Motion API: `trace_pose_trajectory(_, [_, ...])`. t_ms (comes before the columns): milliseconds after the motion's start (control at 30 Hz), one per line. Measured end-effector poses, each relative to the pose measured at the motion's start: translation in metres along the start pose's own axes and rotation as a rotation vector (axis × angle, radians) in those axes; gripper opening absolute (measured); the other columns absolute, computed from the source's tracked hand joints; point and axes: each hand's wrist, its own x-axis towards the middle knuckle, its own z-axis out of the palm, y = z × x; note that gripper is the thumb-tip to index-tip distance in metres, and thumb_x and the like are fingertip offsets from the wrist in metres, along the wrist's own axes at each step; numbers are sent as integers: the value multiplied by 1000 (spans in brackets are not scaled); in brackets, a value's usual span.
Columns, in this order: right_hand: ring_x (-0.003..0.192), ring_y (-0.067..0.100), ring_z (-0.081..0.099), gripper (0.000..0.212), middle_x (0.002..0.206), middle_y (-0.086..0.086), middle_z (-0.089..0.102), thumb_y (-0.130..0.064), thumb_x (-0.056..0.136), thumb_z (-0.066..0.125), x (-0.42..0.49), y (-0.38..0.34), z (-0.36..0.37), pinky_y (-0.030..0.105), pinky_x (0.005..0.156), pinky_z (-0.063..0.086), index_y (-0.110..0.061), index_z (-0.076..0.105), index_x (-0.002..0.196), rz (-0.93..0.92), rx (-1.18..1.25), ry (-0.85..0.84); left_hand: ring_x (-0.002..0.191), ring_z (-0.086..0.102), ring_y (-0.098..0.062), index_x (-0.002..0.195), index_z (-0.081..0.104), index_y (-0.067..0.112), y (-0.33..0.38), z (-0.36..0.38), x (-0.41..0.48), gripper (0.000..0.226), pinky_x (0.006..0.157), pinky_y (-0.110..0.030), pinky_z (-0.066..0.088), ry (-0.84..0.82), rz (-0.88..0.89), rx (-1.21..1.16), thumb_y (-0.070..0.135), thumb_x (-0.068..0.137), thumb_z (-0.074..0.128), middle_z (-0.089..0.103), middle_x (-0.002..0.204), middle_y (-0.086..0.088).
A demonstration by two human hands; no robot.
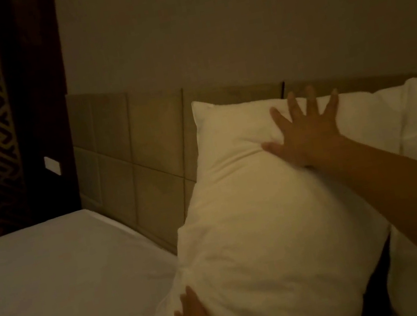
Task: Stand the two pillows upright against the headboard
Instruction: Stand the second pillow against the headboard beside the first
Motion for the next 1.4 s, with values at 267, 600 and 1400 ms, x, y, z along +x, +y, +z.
trace_pose_trajectory(267, [133,30,-35,92,147,-10,-31,-84,61,0,-30,9,19,71,104,-17,-41,-12,142,-337,-4,-25,148,-3,-23,148,6,32,106,-21,31,108,119,-45,4,305,432,-234,80,59,42,1,161,6])
trace_pose_trajectory(600, [137,38,-30,88,142,-4,-37,-81,68,5,-58,-1,16,71,102,-17,-37,-16,142,-319,39,32,148,-8,-28,146,-17,32,84,-7,20,146,118,-53,5,169,294,-225,88,31,53,-14,160,4])
trace_pose_trajectory(1400, [141,25,-26,87,154,-8,-28,-80,73,14,-80,27,23,71,103,-12,-37,-14,143,-255,149,-326,142,28,-18,148,23,19,-14,-27,-56,95,112,-30,21,238,101,-334,59,71,62,27,156,1])
